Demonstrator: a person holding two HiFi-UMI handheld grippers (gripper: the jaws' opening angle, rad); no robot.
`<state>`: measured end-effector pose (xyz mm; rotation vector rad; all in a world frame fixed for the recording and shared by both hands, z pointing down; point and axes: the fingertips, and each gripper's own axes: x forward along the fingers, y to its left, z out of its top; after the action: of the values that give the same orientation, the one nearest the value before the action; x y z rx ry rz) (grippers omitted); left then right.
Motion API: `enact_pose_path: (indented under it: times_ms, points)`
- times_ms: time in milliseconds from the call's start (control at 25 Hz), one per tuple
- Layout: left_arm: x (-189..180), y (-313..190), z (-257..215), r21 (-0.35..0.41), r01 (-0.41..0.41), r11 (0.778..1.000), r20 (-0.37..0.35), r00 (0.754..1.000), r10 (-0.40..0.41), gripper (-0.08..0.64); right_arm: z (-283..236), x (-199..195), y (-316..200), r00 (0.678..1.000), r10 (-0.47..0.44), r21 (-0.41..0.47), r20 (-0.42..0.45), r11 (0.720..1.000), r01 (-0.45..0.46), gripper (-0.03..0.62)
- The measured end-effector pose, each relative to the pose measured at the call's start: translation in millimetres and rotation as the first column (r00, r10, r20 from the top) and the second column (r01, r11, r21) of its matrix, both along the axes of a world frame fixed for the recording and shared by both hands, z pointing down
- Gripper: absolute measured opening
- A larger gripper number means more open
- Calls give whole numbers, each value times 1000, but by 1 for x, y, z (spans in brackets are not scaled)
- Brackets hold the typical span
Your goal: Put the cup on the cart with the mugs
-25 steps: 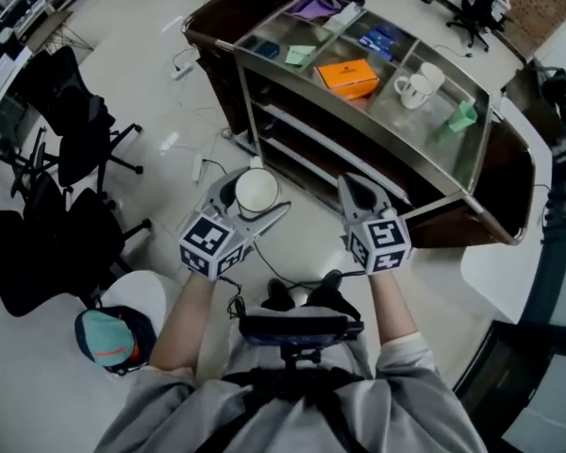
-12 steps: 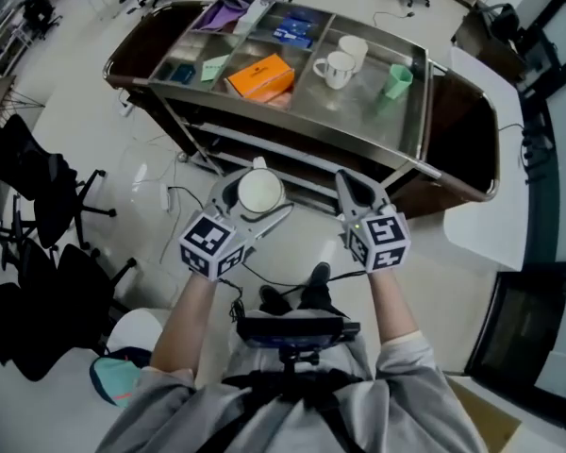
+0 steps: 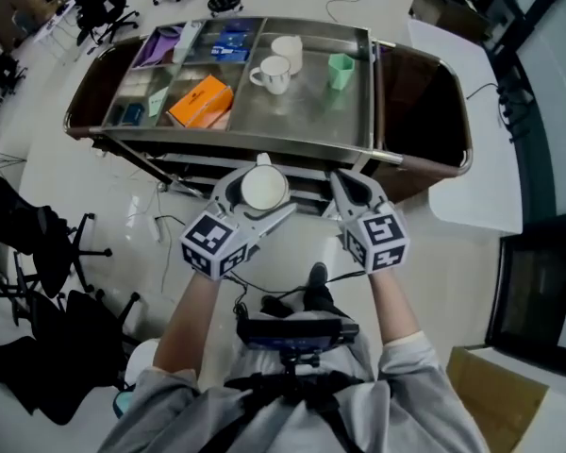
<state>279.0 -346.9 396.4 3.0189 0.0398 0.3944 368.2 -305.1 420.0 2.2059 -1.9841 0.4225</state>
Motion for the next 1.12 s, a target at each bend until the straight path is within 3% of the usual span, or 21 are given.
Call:
enact_pose_path:
  times_ms: [320,560,680,1120]
  points:
    - [58,-3,-33,25,-82,996,-33,996,83,407,-30,30,-3,1000,15,21,-10,1000,-14,8]
    - [109,-33,-57,72,-110,991,-42,993,113,407,-61,59,-32,998,21,62,-55,998,-18,8]
    - [138,-52,-61,83,-122,989,-40,991,126,407,-73,81,-49,999,34,72,-35,997,-32,8]
    - [228,-83,-18,52,-223,973,9,975,223,407,-63,145,-75,995,94,17,37,995,-95,8]
